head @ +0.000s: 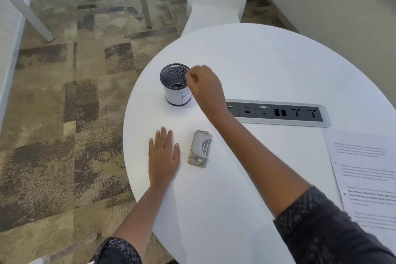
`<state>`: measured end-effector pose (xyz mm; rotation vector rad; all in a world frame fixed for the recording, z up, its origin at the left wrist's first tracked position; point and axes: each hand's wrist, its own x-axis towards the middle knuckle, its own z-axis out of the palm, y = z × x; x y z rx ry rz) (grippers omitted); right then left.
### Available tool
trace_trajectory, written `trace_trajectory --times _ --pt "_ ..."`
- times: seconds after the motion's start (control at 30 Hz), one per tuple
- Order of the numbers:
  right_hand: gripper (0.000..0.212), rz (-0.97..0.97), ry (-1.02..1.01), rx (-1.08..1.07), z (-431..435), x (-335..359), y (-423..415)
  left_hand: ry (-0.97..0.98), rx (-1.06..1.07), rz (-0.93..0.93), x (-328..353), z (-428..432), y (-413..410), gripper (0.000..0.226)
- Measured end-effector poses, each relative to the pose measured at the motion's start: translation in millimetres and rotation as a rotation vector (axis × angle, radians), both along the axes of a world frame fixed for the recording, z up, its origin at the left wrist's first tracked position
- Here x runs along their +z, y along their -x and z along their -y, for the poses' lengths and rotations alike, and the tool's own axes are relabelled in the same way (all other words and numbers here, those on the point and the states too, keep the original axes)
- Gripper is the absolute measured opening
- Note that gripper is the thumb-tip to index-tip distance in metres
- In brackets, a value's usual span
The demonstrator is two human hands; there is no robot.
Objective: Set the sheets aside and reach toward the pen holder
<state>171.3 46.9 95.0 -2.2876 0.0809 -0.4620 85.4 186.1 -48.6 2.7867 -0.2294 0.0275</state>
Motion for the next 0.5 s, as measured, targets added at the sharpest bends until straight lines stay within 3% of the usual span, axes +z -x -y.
trace_trajectory --times 0.17,0.37,0.5 --pt "0.024 -0.168 0.067 0.001 -4.1 -1.8 -47.3 -0.019 -0.009 -0.001 -0.5 -0.8 -1.1 0.05" --pt "0.021 -0.213 -0.143 -0.11 12.1 -11.2 -39.7 -0.019 -0.002 0.01 -1.9 -1.2 -2.1 0.049" --pt "0.018 -0.266 -0.179 -0.165 31.0 -24.2 -4.2 -0.023 0.0 0.008 -3.1 -1.8 -2.0 0.05"
